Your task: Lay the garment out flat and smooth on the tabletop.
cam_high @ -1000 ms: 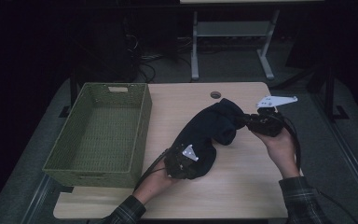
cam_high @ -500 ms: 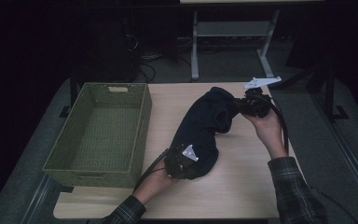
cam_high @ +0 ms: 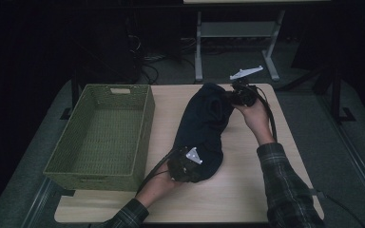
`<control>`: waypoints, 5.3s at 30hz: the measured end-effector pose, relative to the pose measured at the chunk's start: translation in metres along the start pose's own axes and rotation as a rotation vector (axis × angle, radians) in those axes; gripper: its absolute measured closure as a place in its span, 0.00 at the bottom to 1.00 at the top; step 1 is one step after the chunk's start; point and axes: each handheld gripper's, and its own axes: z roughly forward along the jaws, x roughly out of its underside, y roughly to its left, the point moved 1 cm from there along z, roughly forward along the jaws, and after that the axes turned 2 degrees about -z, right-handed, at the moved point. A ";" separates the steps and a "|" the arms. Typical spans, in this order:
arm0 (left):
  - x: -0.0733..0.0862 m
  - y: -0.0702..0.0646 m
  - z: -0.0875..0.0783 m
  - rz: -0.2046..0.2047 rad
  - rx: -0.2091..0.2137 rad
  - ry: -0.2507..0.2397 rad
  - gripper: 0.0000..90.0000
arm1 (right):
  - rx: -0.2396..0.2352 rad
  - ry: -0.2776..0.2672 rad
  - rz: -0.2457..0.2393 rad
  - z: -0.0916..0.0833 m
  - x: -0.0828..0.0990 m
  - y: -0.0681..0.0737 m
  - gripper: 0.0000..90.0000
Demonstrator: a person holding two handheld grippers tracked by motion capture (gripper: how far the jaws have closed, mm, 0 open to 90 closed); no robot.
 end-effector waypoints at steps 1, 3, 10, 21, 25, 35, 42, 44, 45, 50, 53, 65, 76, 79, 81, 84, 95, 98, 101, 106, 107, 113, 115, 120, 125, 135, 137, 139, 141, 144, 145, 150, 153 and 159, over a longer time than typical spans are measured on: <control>0.000 0.000 0.000 0.000 0.000 0.000 1.00 | 0.005 0.002 -0.004 0.005 -0.002 0.000 0.89; 0.000 0.000 0.000 -0.003 0.001 -0.005 1.00 | 0.008 0.010 0.000 0.014 -0.005 0.001 0.88; 0.001 0.001 0.000 -0.010 0.010 -0.006 1.00 | 0.012 0.030 -0.003 0.044 -0.010 0.003 0.88; 0.001 0.002 0.000 -0.009 0.016 -0.010 1.00 | 0.003 0.073 0.022 0.081 -0.004 -0.001 0.81; 0.001 0.002 0.000 -0.014 0.018 -0.010 1.00 | 0.013 0.059 0.018 0.075 -0.005 -0.001 0.72; 0.002 0.003 0.000 -0.020 0.025 -0.013 1.00 | -0.002 -0.002 0.041 0.035 0.001 -0.002 0.63; 0.001 0.001 0.000 -0.012 0.006 -0.008 1.00 | 0.014 -0.022 0.049 -0.003 0.021 0.007 0.64; 0.001 0.002 0.000 -0.013 0.010 -0.009 1.00 | 0.001 -0.035 0.059 -0.013 0.028 0.009 0.72; 0.001 0.002 0.000 -0.013 0.012 -0.011 1.00 | -0.008 -0.044 0.073 -0.018 0.031 0.009 0.73; 0.002 0.003 0.000 -0.016 0.012 -0.020 1.00 | -0.037 -0.062 0.087 -0.035 0.049 0.013 0.82; 0.002 0.002 0.001 -0.026 0.019 -0.022 1.00 | -0.043 -0.069 0.084 -0.044 0.061 0.019 0.88; 0.002 0.003 0.000 -0.020 0.021 -0.019 1.00 | -0.098 -0.027 0.027 -0.045 0.110 0.048 1.00; 0.000 0.003 -0.003 -0.030 0.023 -0.015 0.96 | -0.146 0.031 0.062 -0.018 0.149 0.056 1.00; -0.003 0.007 -0.011 -0.044 0.000 -0.031 0.96 | -0.153 0.057 0.062 -0.010 0.156 0.056 1.00; -0.006 0.010 -0.017 -0.054 -0.018 -0.044 0.96 | -0.152 0.065 0.059 -0.007 0.156 0.058 1.00; -0.012 0.019 -0.026 -0.067 -0.064 -0.057 0.96 | -0.155 0.069 0.055 -0.005 0.156 0.060 1.00; -0.041 0.074 -0.036 -0.204 -0.276 -0.105 1.00 | -0.157 0.068 0.048 0.000 0.157 0.063 1.00; -0.043 0.090 -0.034 -0.247 -0.306 -0.103 1.00 | -0.158 0.064 0.045 -0.001 0.157 0.063 1.00; -0.040 0.104 -0.029 -0.288 -0.326 -0.081 1.00 | -0.161 0.068 0.041 0.000 0.157 0.063 1.00; -0.035 0.118 -0.014 -0.333 -0.356 -0.026 1.00 | -0.159 0.083 0.038 0.003 0.157 0.066 1.00; -0.034 0.120 -0.012 -0.330 -0.363 -0.008 1.00 | -0.157 0.086 0.029 0.004 0.157 0.066 1.00; -0.029 0.126 -0.003 -0.361 -0.357 0.010 1.00 | -0.145 0.114 0.015 0.009 0.159 0.069 1.00; -0.029 0.125 -0.003 -0.362 -0.360 0.016 1.00 | -0.138 0.117 0.008 0.009 0.159 0.069 1.00; -0.029 0.121 -0.002 -0.353 -0.353 0.026 1.00 | -0.091 0.139 -0.007 0.006 0.160 0.064 1.00; -0.028 0.119 -0.003 -0.351 -0.338 0.024 1.00 | -0.069 0.159 0.017 0.002 0.162 0.058 1.00; -0.022 0.104 -0.002 -0.332 -0.254 -0.016 1.00 | -0.012 0.177 0.025 -0.007 0.167 0.052 1.00; -0.020 0.101 -0.002 -0.323 -0.241 -0.019 1.00 | -0.013 0.184 0.027 -0.009 0.169 0.052 1.00; -0.019 0.097 -0.002 -0.311 -0.220 -0.015 1.00 | -0.016 0.188 0.028 -0.013 0.171 0.053 1.00; -0.018 0.093 -0.002 -0.296 -0.204 -0.016 1.00 | -0.023 0.189 0.030 -0.017 0.174 0.053 1.00; -0.016 0.086 -0.001 -0.289 -0.174 -0.025 1.00 | -0.032 0.191 0.037 -0.023 0.179 0.054 1.00; -0.016 0.084 -0.001 -0.282 -0.162 -0.026 1.00 | -0.034 0.199 0.040 -0.026 0.180 0.054 1.00; -0.014 0.066 0.000 -0.243 -0.135 -0.020 1.00 | -0.042 0.204 0.030 -0.038 0.189 0.059 1.00; -0.011 0.056 0.000 -0.209 -0.126 -0.014 1.00 | -0.044 0.210 0.023 -0.046 0.195 0.063 1.00; -0.006 0.039 -0.001 -0.160 -0.121 -0.016 1.00 | -0.062 0.210 -0.002 -0.060 0.206 0.077 1.00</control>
